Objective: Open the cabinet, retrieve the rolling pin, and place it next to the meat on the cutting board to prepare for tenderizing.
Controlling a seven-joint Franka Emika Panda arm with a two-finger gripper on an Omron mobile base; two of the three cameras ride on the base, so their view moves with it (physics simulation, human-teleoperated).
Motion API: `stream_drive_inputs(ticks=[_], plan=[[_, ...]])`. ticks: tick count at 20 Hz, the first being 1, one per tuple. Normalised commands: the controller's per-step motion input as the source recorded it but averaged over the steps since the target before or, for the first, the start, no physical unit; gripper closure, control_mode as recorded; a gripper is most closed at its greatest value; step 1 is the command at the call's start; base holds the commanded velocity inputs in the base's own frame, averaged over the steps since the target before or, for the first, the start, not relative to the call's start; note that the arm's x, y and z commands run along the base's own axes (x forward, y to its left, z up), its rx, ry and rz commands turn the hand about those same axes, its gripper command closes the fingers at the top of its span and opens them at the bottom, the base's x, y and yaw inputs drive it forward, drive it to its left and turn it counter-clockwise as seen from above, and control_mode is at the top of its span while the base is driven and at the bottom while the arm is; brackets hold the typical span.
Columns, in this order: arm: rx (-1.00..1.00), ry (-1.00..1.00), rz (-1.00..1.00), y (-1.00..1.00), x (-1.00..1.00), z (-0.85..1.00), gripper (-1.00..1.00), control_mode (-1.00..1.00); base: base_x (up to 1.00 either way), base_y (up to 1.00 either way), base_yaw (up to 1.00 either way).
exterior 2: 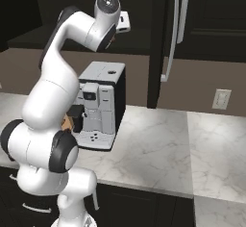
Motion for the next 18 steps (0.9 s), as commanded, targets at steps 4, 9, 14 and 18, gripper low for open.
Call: stream_drive_inputs(ticks=[4,9,14,18], plan=[[-0.01,0.00,0.00,0.00,0.28,-0.04,-1.00,-1.00,0.00,0.00,0.00],[-0.01,0.00,0.00,0.00,0.31,-0.04,-1.00,-1.00,0.00,0.00,0.00],[-0.01,0.00,0.00,0.00,0.29,-0.08,-1.00,-1.00,0.00,0.00,0.00],[0.00,0.00,0.02,0.00,0.15,-0.08,-1.00,-1.00,0.00,0.00,0.00]])
